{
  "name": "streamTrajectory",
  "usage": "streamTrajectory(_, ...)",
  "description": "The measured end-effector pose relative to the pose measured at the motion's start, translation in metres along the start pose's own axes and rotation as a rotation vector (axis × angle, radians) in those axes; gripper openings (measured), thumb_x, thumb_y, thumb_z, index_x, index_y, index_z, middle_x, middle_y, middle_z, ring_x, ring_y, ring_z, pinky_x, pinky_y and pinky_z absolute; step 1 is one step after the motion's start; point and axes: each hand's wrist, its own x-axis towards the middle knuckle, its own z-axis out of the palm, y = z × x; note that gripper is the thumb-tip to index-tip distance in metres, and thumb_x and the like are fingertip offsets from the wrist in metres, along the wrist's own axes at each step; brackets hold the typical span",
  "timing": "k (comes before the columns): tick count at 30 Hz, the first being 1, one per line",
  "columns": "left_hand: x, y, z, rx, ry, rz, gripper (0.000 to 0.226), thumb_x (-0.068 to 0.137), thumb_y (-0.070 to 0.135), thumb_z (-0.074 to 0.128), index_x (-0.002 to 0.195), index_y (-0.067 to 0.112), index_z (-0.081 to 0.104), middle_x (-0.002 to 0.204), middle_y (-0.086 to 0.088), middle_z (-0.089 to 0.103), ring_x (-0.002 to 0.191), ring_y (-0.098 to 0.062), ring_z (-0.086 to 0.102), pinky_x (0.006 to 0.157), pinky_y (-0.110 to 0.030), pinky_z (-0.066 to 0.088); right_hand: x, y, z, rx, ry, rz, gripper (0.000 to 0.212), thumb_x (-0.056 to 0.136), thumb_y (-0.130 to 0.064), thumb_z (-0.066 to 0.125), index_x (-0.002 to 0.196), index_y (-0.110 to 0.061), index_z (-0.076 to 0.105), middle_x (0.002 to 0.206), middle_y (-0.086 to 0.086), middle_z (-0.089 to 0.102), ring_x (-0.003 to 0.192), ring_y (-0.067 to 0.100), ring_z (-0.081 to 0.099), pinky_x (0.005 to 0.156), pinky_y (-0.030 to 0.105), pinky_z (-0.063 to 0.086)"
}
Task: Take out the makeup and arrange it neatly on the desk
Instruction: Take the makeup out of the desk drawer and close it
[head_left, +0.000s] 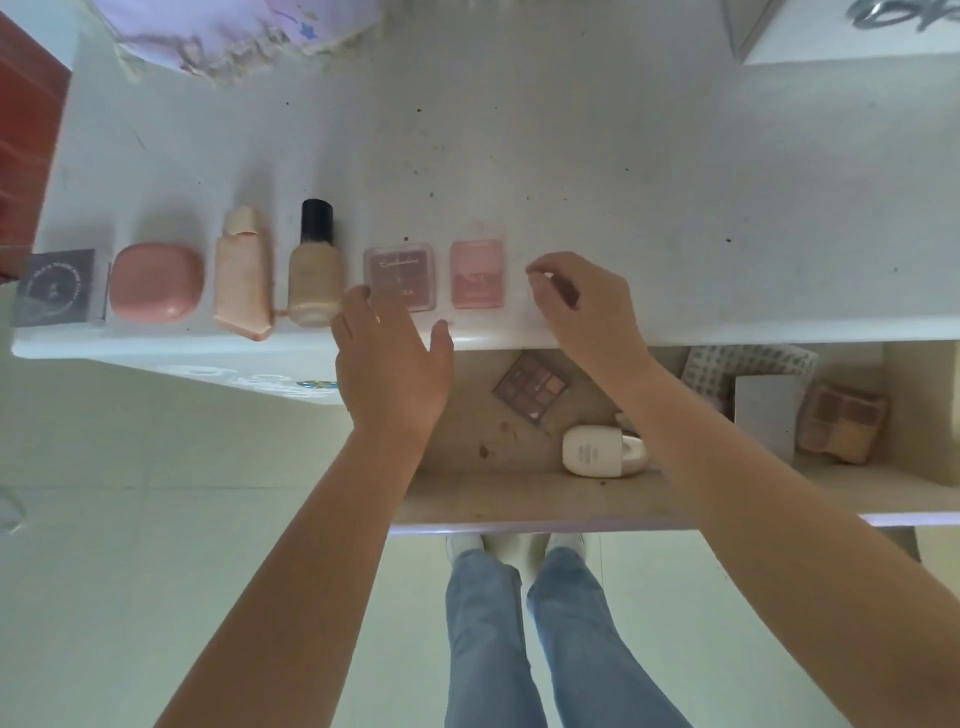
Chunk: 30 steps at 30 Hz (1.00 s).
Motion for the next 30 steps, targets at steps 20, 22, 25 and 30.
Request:
streamTrajectory(20,-0.018,0.023,0.143,0.507,-0.274,0.815,0.033,0.068,0.030,0.052,0.082,0.010,0.074,0.082,-0.008,0.071,0.078,-0.023,0.070,0.074,-0.030,0.054,-0.093,0.134,-0.011,-0.440,-0.663,0.344,0.042,0.082,-0.030,0.063,0.117,-0.009,0.053,0.126,0.011,0.056,0.114,0.024,0.052,0.086,0.025,0.038)
streamTrajectory(22,-0.023,0.022,0.133,0.511,-0.427,0.701,0.054,0.061,0.032,0.069,0.106,0.004,0.064,0.104,-0.014,0.064,0.097,-0.028,0.063,0.085,-0.031,0.049,-0.093,0.129,-0.020,-0.355,-0.572,0.341,0.047,0.080,-0.029,0.066,0.121,-0.008,0.054,0.131,0.008,0.050,0.118,0.021,0.049,0.088,0.021,0.034)
streamTrajectory(25,-0.042,0.019,0.114,0.344,-0.664,0.503,0.075,0.075,0.038,0.066,0.136,0.010,0.031,0.134,-0.011,0.036,0.124,-0.027,0.035,0.096,-0.033,0.039,-0.094,0.115,-0.045,-0.100,-0.405,0.429,0.038,0.076,-0.021,0.072,0.111,-0.012,0.060,0.107,0.003,0.058,0.095,0.014,0.053,0.070,0.015,0.036)
streamTrajectory(30,-0.057,0.035,0.038,0.027,-0.550,0.533,0.098,0.062,0.048,0.062,0.144,0.009,0.025,0.138,-0.010,0.037,0.127,-0.026,0.035,0.102,-0.029,0.033,-0.080,0.080,-0.097,0.429,-0.099,0.475,0.025,0.075,-0.013,0.073,0.081,-0.031,0.057,0.081,-0.008,0.062,0.083,0.016,0.058,0.072,0.028,0.049)
